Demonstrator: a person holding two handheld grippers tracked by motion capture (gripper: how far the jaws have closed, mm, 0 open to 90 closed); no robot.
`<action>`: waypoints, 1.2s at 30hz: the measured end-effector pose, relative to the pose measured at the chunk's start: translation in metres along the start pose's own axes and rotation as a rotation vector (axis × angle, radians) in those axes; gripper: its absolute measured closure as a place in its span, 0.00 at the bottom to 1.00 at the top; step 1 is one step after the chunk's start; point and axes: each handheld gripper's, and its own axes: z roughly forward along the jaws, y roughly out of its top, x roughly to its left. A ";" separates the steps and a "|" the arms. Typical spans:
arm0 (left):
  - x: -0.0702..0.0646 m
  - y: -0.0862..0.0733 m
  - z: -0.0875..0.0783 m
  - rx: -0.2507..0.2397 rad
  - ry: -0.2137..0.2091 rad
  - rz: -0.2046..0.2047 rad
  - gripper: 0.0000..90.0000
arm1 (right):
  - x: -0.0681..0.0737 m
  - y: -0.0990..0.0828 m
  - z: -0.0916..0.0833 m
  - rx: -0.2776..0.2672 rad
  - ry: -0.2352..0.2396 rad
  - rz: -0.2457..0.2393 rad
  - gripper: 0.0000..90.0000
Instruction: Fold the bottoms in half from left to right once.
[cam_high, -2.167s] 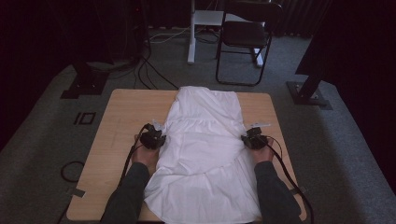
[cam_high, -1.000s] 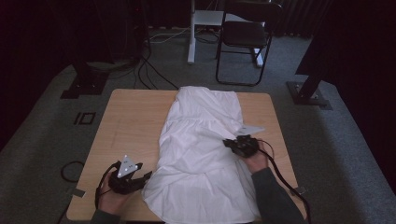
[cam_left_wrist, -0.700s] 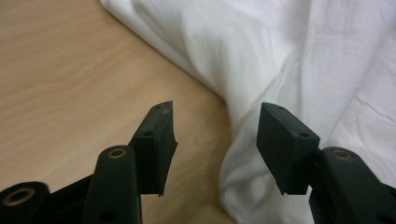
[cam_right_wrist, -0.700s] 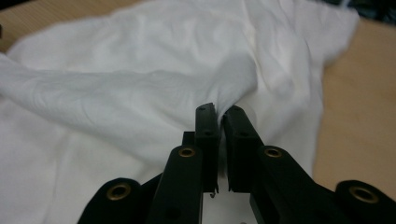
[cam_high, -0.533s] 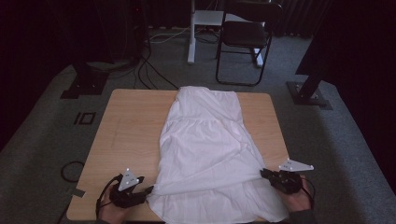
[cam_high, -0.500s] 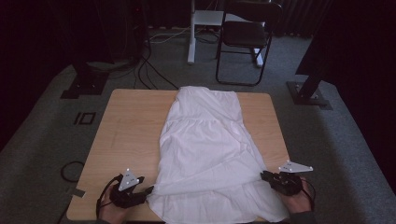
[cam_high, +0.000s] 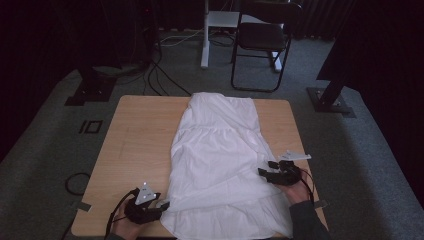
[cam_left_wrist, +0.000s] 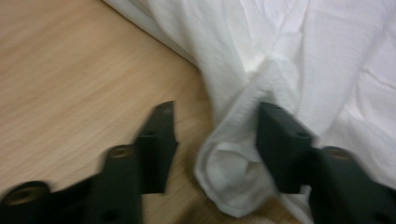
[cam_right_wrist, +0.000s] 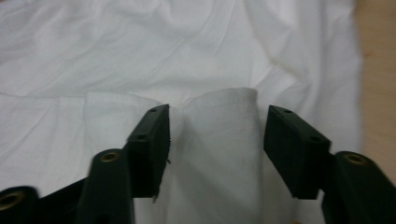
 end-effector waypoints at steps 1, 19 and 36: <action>-0.001 0.000 -0.002 -0.012 -0.018 0.012 0.80 | 0.000 -0.001 0.003 0.015 0.021 -0.001 0.70; -0.035 0.016 -0.055 -0.221 -0.203 0.095 0.73 | 0.000 -0.101 -0.145 -0.177 0.034 -0.051 0.97; 0.020 0.068 -0.005 -0.203 0.055 -0.011 0.48 | -0.020 -0.043 -0.076 -0.134 -0.069 -0.014 0.56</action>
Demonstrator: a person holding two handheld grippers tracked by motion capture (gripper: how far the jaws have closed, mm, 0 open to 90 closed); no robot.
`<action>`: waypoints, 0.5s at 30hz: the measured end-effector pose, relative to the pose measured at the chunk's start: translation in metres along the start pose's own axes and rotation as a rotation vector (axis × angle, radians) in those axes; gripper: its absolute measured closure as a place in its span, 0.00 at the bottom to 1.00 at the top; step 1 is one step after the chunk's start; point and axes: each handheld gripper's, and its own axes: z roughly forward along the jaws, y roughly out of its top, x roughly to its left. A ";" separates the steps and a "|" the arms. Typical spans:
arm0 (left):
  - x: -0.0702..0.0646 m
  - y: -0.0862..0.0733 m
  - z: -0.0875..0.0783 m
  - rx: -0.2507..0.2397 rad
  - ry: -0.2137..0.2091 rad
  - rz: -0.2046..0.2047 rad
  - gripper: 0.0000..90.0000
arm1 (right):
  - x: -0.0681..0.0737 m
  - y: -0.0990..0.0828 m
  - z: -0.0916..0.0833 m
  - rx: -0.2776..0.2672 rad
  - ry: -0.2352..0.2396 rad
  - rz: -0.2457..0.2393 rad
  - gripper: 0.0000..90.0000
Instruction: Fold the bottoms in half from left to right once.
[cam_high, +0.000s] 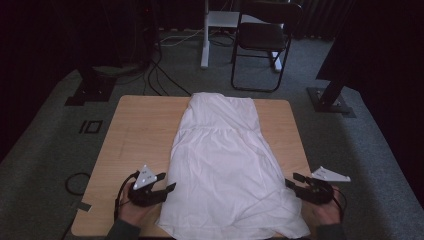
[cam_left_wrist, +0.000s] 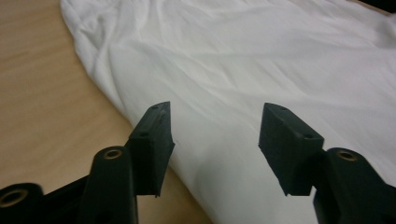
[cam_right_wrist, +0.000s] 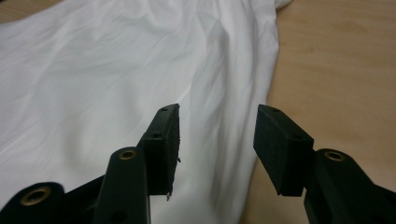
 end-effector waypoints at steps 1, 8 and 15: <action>0.004 0.005 0.007 0.000 0.014 -0.001 0.48 | 0.000 0.007 0.010 0.005 -0.011 -0.008 0.57; 0.041 0.015 0.068 0.090 0.099 -0.083 0.45 | -0.004 0.043 0.076 0.060 -0.025 -0.041 0.61; 0.054 0.000 0.095 0.160 0.094 -0.127 0.53 | -0.019 0.045 0.125 0.155 -0.036 0.006 0.65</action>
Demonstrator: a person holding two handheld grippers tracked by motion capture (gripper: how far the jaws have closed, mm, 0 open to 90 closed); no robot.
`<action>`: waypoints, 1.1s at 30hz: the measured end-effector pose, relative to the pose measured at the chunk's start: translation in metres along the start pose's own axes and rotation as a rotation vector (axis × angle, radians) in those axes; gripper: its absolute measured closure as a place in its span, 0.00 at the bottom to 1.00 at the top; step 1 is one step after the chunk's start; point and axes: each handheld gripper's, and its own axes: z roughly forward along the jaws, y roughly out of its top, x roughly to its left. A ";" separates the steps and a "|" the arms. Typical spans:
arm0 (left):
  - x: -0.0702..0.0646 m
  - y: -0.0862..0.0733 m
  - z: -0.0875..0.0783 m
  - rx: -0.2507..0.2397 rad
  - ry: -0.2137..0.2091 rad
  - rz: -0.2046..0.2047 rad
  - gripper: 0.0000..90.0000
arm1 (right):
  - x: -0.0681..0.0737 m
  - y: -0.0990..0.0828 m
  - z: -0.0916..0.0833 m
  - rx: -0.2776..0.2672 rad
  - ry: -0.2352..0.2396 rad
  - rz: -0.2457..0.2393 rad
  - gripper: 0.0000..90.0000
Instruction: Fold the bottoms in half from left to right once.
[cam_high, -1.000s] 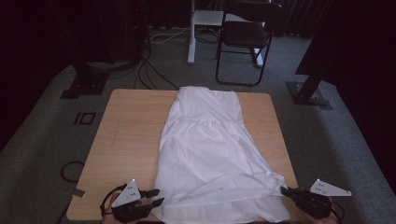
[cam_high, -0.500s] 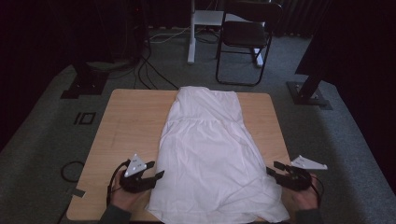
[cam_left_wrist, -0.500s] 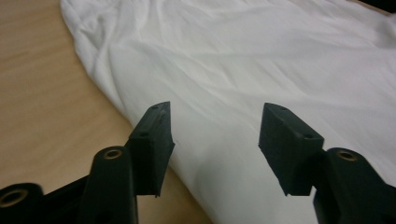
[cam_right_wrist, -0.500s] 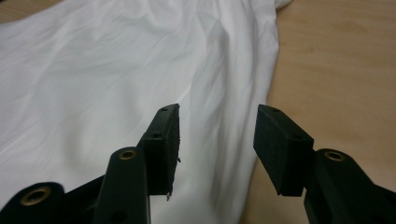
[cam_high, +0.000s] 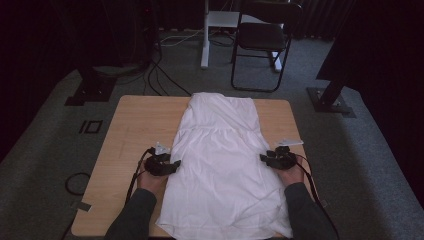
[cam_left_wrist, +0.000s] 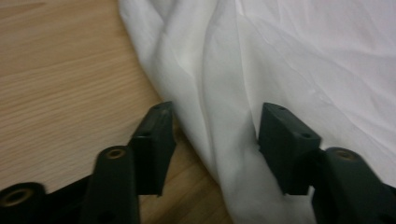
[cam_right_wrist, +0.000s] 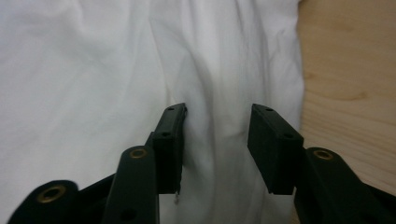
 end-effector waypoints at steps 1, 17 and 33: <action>0.000 0.000 -0.001 -0.001 -0.011 0.009 0.59 | 0.000 -0.001 0.003 0.013 -0.002 0.006 0.72; -0.025 -0.037 -0.065 0.014 0.008 0.168 0.98 | 0.047 -0.055 -0.038 0.023 0.028 0.010 0.94; -0.016 -0.017 -0.117 -0.168 0.049 0.152 0.64 | 0.070 -0.038 -0.079 -0.096 0.097 -0.054 0.60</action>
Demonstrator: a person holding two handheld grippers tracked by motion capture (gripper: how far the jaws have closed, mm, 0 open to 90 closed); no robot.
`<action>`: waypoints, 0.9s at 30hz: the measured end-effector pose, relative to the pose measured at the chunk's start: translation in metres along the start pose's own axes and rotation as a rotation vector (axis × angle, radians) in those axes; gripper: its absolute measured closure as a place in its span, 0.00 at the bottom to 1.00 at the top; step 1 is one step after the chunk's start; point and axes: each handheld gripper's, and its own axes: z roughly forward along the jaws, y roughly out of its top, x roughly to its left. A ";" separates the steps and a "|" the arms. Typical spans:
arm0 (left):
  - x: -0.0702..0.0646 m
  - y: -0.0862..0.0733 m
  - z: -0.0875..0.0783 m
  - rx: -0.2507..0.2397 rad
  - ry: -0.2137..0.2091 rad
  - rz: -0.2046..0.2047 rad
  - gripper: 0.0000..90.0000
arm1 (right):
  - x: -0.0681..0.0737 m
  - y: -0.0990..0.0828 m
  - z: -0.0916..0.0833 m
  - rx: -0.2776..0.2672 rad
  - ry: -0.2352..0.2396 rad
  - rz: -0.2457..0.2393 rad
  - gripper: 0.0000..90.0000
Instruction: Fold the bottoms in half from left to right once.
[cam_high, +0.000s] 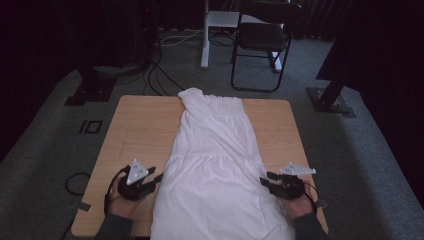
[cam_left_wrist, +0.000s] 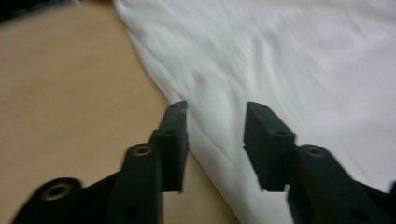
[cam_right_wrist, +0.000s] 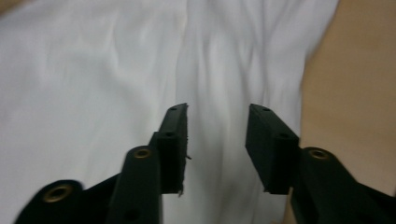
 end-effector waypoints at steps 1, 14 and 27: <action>0.006 0.008 0.005 -0.006 0.010 -0.007 0.62 | -0.002 0.010 0.006 -0.012 -0.005 -0.009 0.58; 0.022 0.032 0.115 0.134 -0.033 -0.039 0.49 | -0.003 0.082 0.132 0.133 0.025 -0.094 0.50; 0.013 0.021 0.131 0.243 -0.065 0.031 0.96 | -0.083 0.078 0.101 0.013 -0.216 0.118 0.98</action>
